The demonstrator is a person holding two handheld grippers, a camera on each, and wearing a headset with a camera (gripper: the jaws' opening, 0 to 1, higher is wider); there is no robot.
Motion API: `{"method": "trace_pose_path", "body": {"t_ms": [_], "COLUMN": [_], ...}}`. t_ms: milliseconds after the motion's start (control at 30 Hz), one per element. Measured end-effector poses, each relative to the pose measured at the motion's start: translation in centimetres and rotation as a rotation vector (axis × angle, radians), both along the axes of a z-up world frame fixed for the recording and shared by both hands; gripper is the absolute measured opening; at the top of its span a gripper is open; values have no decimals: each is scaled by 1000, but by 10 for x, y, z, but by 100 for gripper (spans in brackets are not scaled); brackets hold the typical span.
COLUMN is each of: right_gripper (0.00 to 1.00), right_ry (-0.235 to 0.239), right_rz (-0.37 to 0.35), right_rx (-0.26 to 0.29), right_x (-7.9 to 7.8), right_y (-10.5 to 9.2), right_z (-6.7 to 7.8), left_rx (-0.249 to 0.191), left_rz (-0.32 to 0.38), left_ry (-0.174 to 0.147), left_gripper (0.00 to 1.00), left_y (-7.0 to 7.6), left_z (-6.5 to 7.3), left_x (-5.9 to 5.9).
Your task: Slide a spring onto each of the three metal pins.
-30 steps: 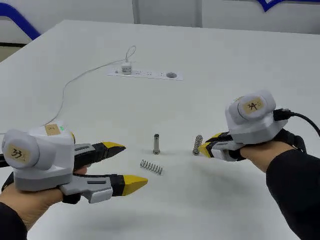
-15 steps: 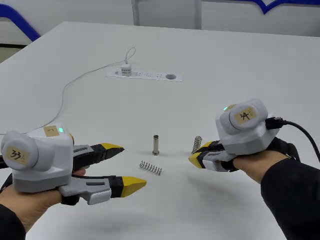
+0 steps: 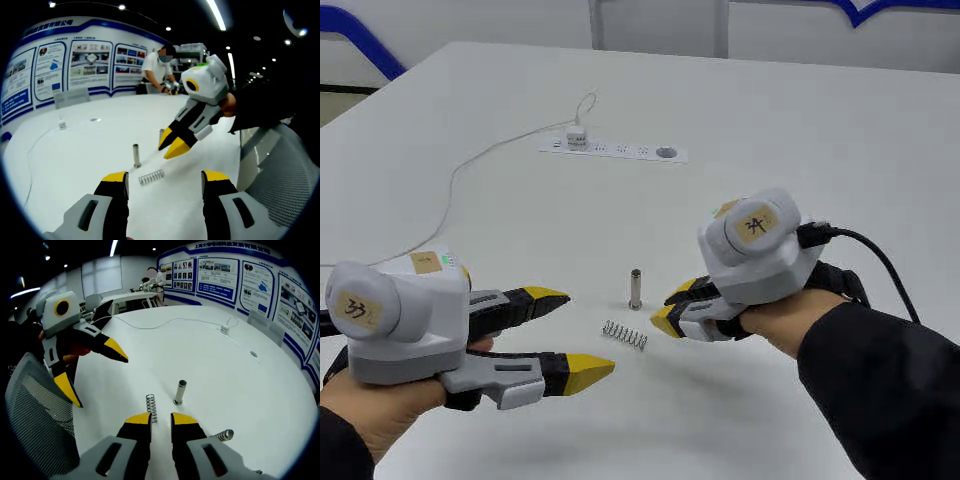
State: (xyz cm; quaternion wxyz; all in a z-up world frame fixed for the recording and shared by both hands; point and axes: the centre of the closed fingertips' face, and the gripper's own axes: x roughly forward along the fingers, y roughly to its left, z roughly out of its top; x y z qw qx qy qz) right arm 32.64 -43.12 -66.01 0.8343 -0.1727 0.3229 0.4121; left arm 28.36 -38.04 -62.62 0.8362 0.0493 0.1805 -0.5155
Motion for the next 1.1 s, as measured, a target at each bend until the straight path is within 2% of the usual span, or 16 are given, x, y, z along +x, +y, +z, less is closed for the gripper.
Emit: {"method": "trace_pose_path", "body": {"t_ms": [267,533,1100], "right_gripper": [16,16,16], "right_ry": [13,31,44], "right_rz": [67,105,150], "right_rx": [-38,-69,-134], "right_x": [3,4,10], "right_y": [23,36,48], "right_z": [-8,-20,-41], "left_rx": [4,2,9], "left_rz": [3,8,8], "left_ry": [5,9,14], "left_gripper": [60,60,60], "left_y": [3,4,6], "left_z": [-2,-3,-6], "left_x": [0,0,1]}}
